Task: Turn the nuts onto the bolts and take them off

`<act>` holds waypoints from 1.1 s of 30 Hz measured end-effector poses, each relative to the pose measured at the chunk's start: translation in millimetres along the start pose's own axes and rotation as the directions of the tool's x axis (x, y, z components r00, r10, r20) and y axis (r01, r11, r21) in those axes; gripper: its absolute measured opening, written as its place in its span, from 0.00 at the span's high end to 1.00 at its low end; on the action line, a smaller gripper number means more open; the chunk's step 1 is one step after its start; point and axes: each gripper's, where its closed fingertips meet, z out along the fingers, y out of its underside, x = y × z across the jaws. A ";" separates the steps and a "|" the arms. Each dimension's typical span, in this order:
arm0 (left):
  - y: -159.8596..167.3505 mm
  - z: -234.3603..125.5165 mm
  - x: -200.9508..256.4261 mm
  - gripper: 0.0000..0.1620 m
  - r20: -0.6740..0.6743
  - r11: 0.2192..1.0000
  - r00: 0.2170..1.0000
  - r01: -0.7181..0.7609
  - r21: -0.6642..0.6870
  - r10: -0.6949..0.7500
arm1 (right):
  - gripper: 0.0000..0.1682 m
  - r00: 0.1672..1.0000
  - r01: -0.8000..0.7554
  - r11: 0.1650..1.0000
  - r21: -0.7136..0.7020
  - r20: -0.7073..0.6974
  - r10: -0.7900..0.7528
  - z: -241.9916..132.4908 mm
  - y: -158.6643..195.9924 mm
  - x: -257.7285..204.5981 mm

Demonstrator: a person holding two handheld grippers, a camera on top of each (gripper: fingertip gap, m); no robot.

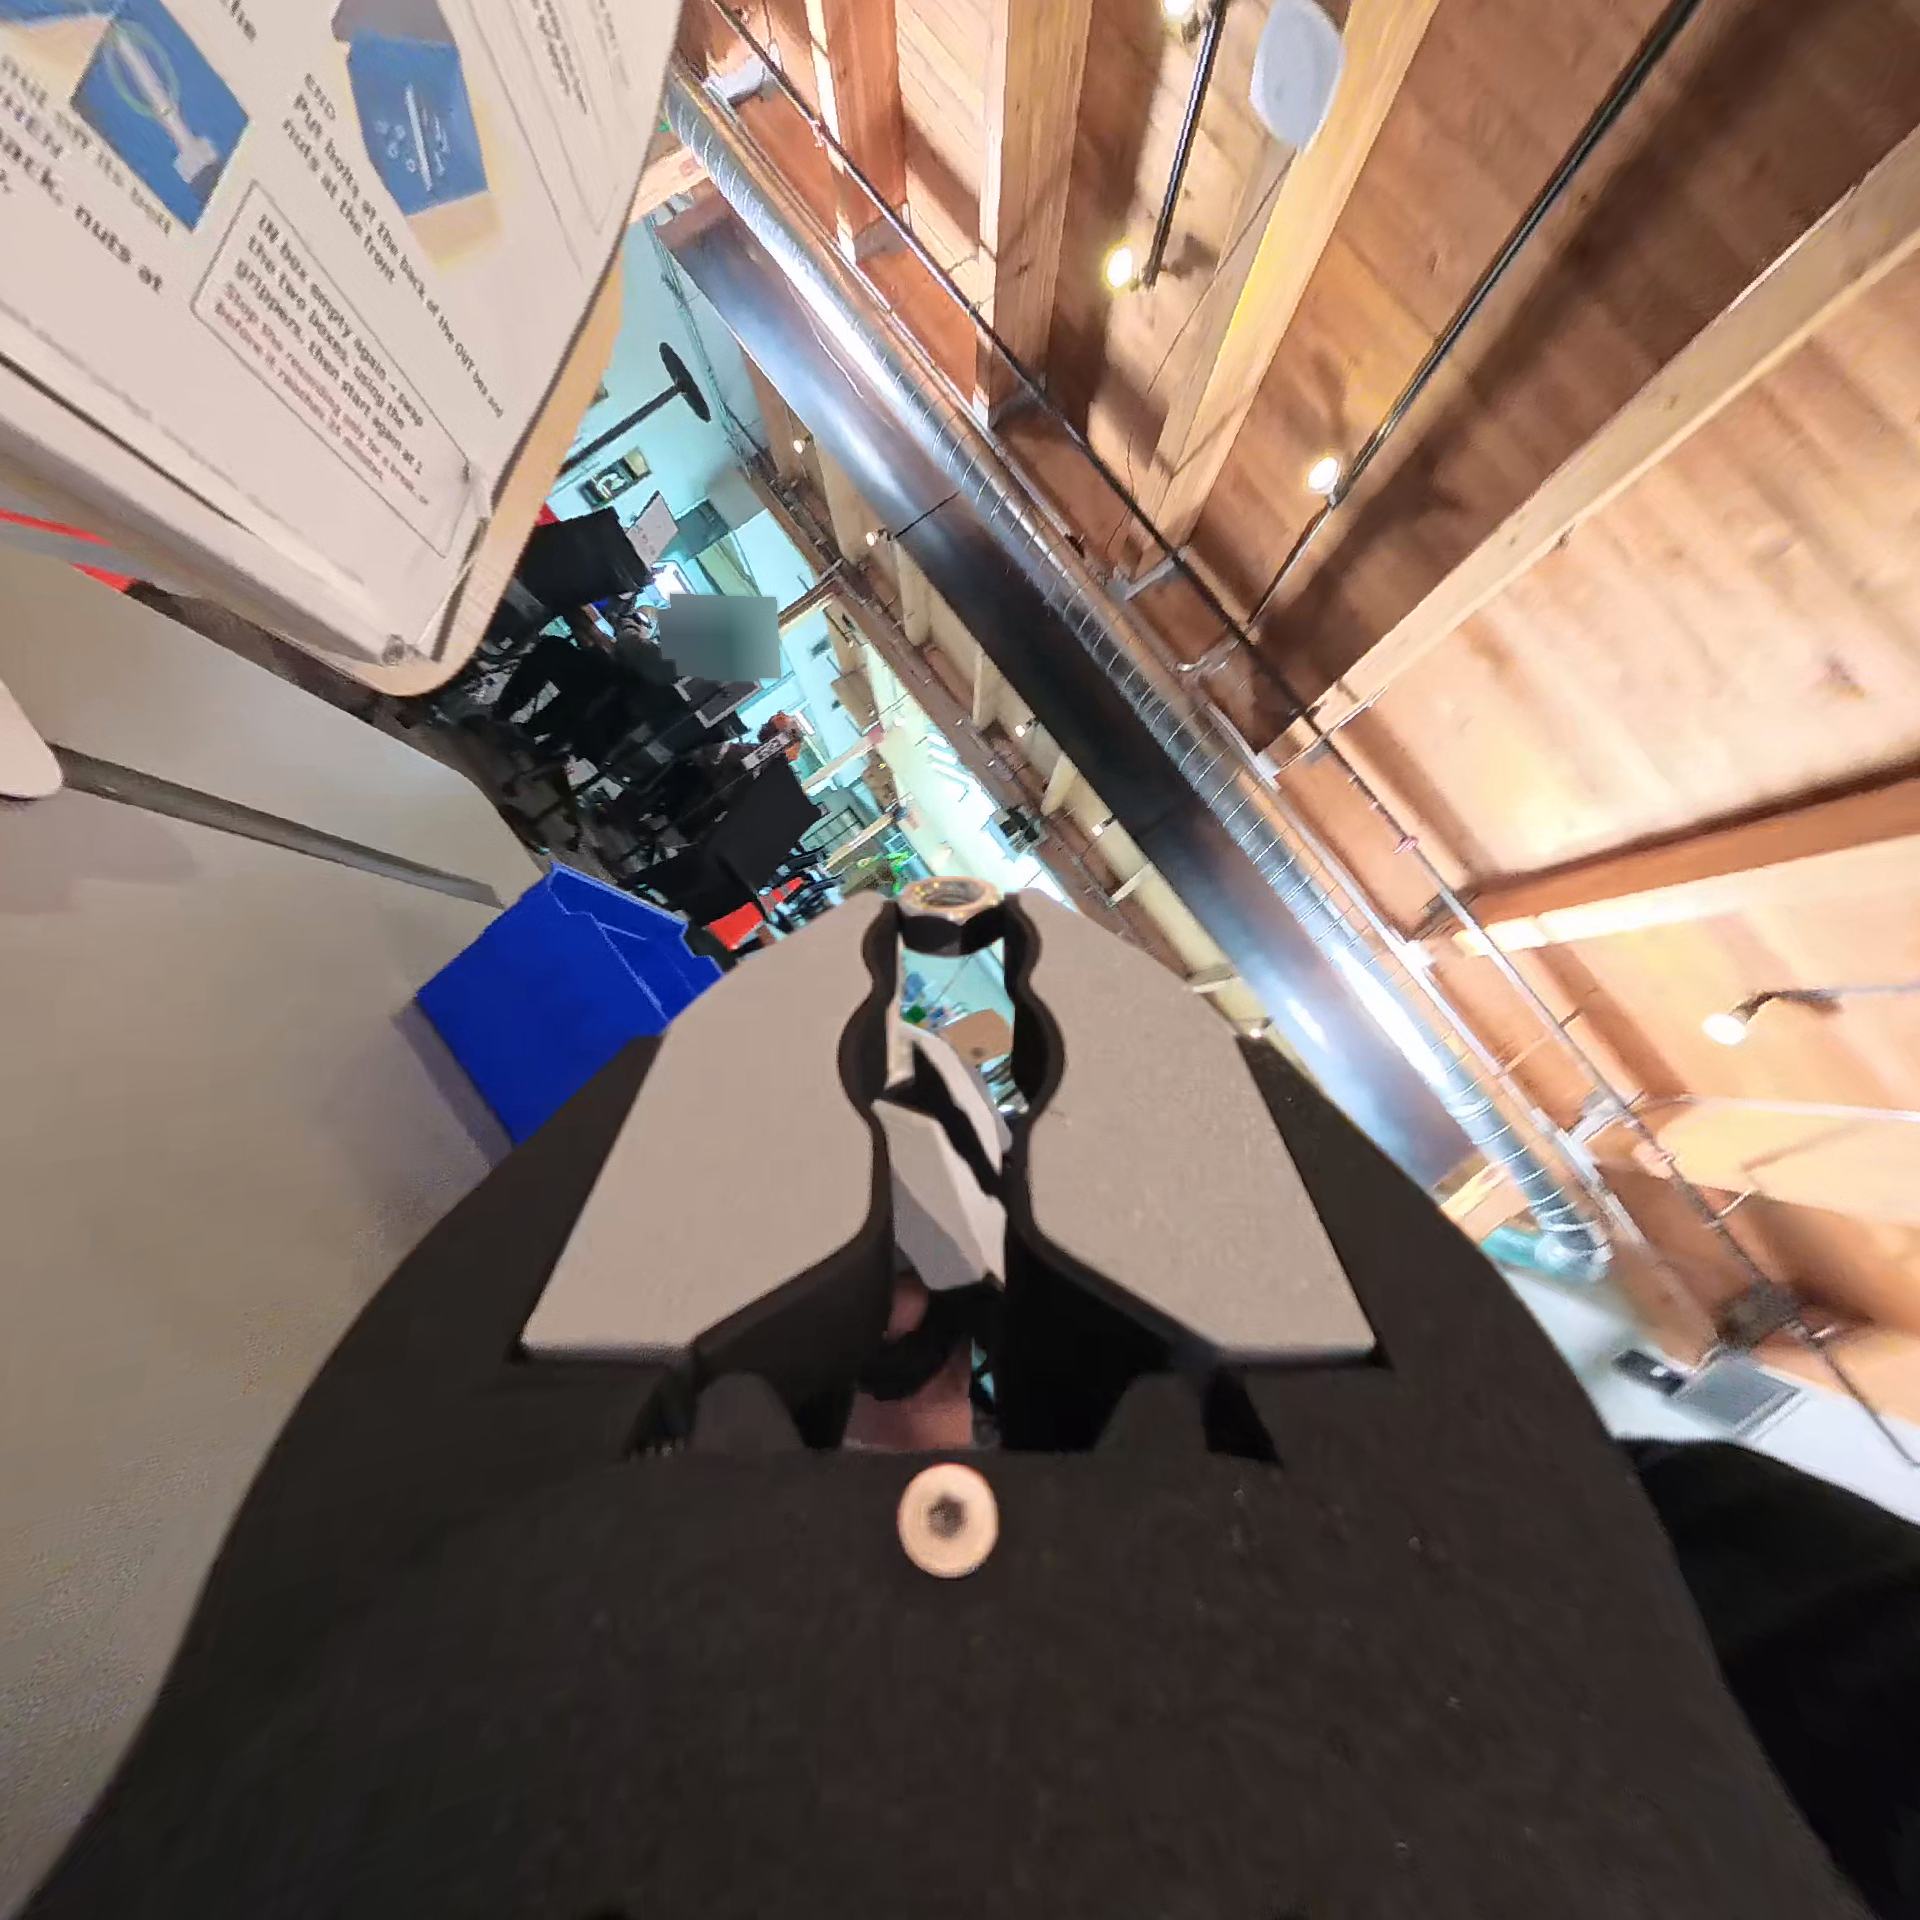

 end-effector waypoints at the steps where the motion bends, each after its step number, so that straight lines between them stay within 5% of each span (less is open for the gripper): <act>1: -0.6 1.6 -2.7 0.89 -0.005 1.000 1.000 0.026 0.012 -0.026 | 0.89 1.000 0.010 1.000 -0.003 0.002 -0.010 1.6 -3.6 -1.7; 16: 13.0 10.7 -13.3 0.89 0.020 1.000 1.000 -0.003 0.005 0.003 | 0.89 0.986 -0.150 0.986 -0.074 0.063 0.154 7.3 -5.2 -9.4; 20: 12.8 11.5 -7.1 0.89 -0.033 0.999 0.998 -0.045 0.030 0.046 | 0.89 0.945 -0.308 0.950 -0.043 0.099 0.311 6.1 -10.2 -10.5; 23: 13.5 11.2 7.9 0.89 -0.139 0.996 0.987 -0.080 0.031 0.084 | 0.89 0.823 -0.534 0.846 -0.014 0.222 0.523 3.8 -19.4 -15.4; 27: 14.0 11.9 29.5 0.89 -0.282 0.990 0.950 -0.139 0.004 0.134 | 0.89 0.535 -0.802 0.598 -0.017 0.424 0.730 -1.1 -38.8 -18.8; 33: 19.5 12.3 64.4 0.89 -0.512 0.966 0.846 -0.237 -0.108 0.150 | 0.89 0.120 -0.962 0.250 -0.110 0.651 0.749 -13.5 -68.8 -18.0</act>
